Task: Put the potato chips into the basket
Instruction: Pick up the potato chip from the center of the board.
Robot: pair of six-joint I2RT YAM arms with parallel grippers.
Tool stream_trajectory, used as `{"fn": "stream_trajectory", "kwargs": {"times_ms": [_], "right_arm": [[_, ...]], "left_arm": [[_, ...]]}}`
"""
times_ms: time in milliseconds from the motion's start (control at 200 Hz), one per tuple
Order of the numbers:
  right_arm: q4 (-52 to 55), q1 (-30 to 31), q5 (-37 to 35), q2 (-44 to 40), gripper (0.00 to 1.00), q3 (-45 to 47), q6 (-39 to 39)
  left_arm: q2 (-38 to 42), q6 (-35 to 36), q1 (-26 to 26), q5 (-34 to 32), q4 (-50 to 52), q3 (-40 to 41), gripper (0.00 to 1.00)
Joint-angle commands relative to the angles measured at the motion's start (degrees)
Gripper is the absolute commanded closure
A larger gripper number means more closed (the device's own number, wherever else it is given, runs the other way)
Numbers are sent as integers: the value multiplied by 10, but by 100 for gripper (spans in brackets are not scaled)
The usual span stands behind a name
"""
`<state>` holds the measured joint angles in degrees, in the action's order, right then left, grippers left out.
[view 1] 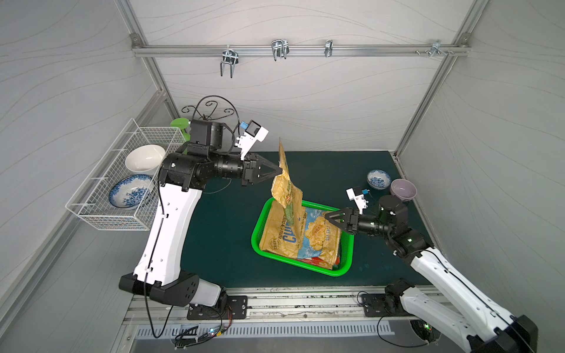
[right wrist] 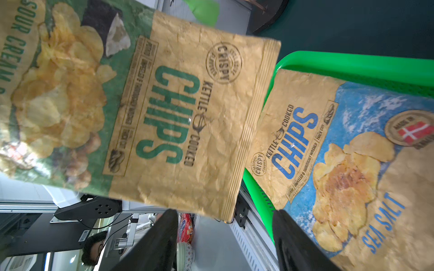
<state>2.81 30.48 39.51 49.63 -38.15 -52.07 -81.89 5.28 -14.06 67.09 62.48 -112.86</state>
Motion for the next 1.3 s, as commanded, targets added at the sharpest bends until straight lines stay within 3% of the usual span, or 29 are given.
{"fn": "stream_trajectory", "kwargs": {"times_ms": [0, 450, 886, 1296], "right_arm": [[-62, 18, 6, 20, 33, -6, -14], [-177, 51, -29, 102, 35, 6, -29], [-324, 59, 7, 207, 36, 3, -47], [-443, 82, 55, 286, 39, -44, -82]], "left_arm": [[18, -69, -3, 70, -111, 11, 100], [56, -281, -3, 149, -343, 114, 100], [74, -337, -3, 169, -395, 121, 100], [92, -342, -3, 178, -409, 142, 100]]}}
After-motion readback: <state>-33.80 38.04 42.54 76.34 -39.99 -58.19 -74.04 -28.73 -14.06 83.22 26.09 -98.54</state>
